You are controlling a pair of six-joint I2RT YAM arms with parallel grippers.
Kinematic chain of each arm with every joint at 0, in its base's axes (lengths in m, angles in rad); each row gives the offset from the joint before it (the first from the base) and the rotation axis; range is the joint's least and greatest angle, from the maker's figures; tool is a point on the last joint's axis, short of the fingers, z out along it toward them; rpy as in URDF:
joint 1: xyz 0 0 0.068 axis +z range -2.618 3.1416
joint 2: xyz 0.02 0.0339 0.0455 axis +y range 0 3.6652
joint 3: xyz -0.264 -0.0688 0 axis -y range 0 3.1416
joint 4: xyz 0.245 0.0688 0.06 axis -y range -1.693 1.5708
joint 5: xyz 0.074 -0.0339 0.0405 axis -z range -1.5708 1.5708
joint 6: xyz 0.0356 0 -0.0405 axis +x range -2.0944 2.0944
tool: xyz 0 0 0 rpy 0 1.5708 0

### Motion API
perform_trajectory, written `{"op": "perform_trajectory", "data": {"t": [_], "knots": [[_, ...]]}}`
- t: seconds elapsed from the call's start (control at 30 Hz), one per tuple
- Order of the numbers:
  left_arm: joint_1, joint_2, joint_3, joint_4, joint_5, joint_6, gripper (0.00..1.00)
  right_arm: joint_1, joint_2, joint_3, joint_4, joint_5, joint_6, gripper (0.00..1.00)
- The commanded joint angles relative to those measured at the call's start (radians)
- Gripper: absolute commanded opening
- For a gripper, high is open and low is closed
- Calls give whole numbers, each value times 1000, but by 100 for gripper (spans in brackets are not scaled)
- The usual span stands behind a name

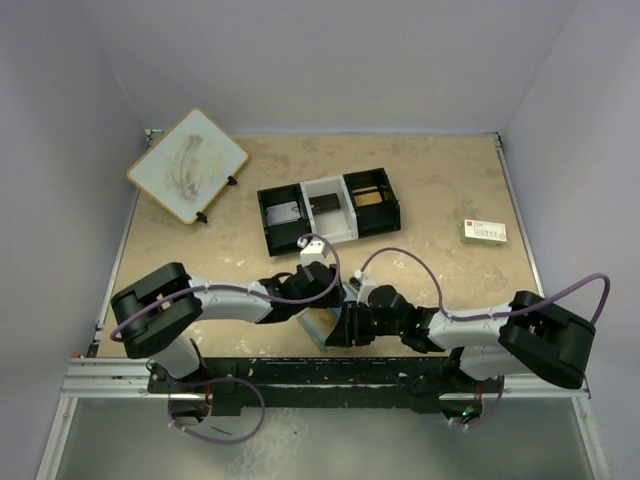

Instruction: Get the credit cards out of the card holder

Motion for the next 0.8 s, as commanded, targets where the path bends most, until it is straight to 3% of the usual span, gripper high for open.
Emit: {"op": "perform_trajectory", "data": {"t": [0.0, 0.17, 0.43, 0.6, 0.77], "knots": [[-7, 39, 69, 19, 85, 86, 55, 33, -10, -15, 26, 140, 71, 45], [4, 36, 101, 12, 61, 110, 56, 35, -171, -84, -14, 201, 110, 46], [7, -173, 73, -124, -90, 83, 62, 32, -422, -46, -253, 303, 40, 49], [8, -319, -26, -246, -173, -21, 62, 3, -374, 35, -315, 323, -57, 47], [5, -421, -143, -236, -84, -105, 56, -145, -273, 57, -192, 131, -154, 41]]}}
